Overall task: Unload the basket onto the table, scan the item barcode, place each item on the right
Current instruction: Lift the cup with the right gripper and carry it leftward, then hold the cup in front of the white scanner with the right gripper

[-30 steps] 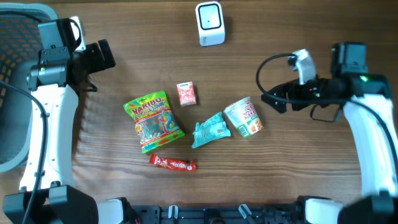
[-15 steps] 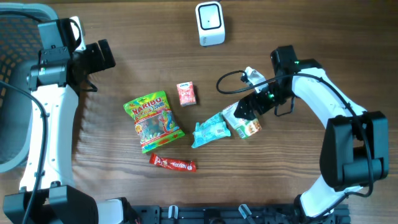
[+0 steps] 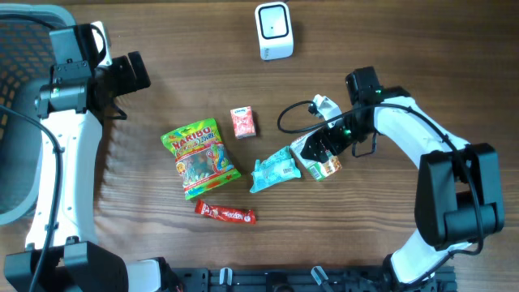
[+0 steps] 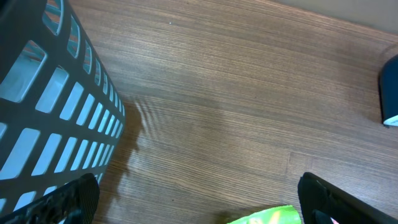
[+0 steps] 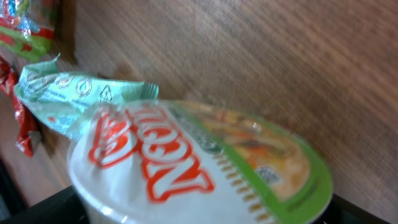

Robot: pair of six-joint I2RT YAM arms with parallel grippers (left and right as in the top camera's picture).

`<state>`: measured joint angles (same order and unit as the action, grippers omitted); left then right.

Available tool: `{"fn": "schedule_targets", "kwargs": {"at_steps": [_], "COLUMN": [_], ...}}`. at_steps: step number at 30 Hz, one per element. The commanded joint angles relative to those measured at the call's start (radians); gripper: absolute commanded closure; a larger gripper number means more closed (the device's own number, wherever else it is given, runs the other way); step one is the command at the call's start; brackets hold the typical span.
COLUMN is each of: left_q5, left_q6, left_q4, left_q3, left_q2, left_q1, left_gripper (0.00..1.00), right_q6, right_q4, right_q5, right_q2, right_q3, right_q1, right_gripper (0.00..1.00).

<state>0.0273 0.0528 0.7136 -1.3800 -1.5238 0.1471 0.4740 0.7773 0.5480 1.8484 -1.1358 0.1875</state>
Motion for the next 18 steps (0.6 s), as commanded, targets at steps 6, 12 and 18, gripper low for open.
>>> {"fn": "schedule_targets", "kwargs": {"at_steps": [6, 12, 18], "left_q5": [-0.008, -0.008, -0.008], "left_q6": [-0.016, -0.015, -0.016], "left_q4": [-0.002, -0.002, -0.002], "left_q3": [-0.008, -0.008, -0.008], "left_q2": [0.009, 0.009, 0.009], "left_q1": [0.008, 0.008, 0.008], "left_gripper": [0.0, 0.0, 0.0], "right_q6": [-0.034, -0.066, -0.164], "right_q4": [-0.06, 0.043, 0.078], "right_q5": [-0.01, 0.044, 0.279], "right_q2": [0.02, 0.003, -0.132], "right_q3": [0.048, -0.018, -0.071], "right_q1": [0.005, 0.005, -0.005], "right_gripper": [0.24, 0.3, 0.31]}}
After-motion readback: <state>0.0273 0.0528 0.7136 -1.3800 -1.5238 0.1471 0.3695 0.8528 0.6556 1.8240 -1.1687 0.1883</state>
